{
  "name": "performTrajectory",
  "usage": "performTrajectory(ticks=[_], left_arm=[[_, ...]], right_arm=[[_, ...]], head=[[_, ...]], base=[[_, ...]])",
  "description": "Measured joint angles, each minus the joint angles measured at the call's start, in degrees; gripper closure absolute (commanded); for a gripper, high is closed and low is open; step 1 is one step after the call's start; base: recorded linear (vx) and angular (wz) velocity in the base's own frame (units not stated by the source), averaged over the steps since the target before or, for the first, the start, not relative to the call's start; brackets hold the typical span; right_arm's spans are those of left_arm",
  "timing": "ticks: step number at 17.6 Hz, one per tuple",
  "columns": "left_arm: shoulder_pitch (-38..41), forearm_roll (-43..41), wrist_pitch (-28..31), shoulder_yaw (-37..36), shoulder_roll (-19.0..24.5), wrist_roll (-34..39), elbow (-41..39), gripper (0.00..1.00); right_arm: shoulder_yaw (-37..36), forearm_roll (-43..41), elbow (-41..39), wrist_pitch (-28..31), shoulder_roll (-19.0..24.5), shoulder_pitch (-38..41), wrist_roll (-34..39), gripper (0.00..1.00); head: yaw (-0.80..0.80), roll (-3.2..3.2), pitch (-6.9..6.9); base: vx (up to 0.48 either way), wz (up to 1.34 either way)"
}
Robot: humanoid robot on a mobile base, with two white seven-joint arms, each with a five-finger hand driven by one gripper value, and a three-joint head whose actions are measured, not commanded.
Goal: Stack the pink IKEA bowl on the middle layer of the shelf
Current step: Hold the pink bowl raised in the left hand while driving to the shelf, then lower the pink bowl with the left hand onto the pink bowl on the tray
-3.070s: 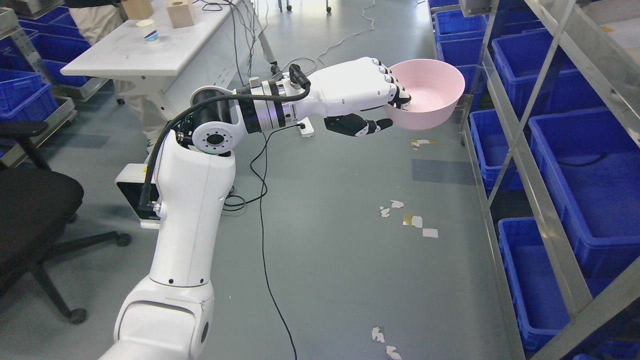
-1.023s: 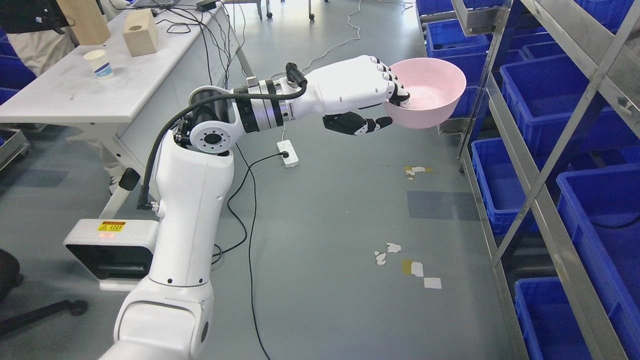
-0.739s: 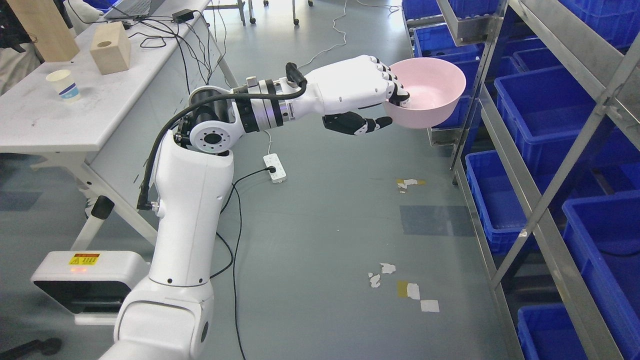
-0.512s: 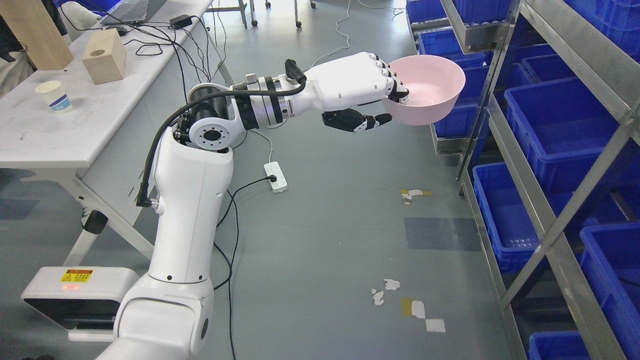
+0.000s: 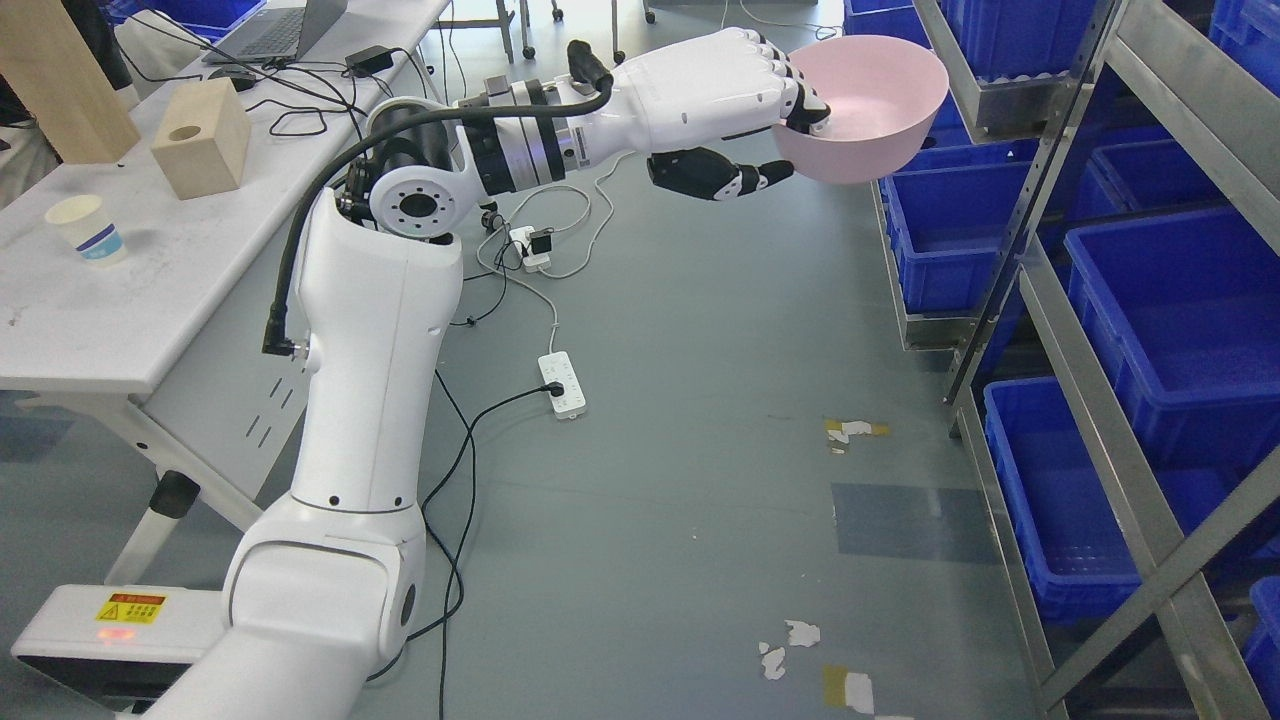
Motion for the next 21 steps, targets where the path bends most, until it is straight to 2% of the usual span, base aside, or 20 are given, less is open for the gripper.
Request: performTrajectory(ticks=[9,13,21], left_arm=[[-1.18,2.44,0.0,-1.99,0.0,1.08,2.54,0.97],[-1.29,2.85,0.0,-2.89,0.0,1.13,3.21,0.97],[-1.52,5.65,0.0,-5.02,0.0,1.14,3.46,0.97]], right_arm=[[0.0,0.0,0.0,0.0,0.0,-0.06,0.0,0.0],[0.0,0.0,0.0,0.0,0.0,-0.03,0.0,0.0],[0.0,0.0,0.0,0.0,0.0,0.03,-0.01,0.0]], head=[[0.0,0.0,0.0],[0.0,0.0,0.0],[0.0,0.0,0.0]], base=[[0.177,0.02],[0.217,-0.98],[0.122,-1.47]])
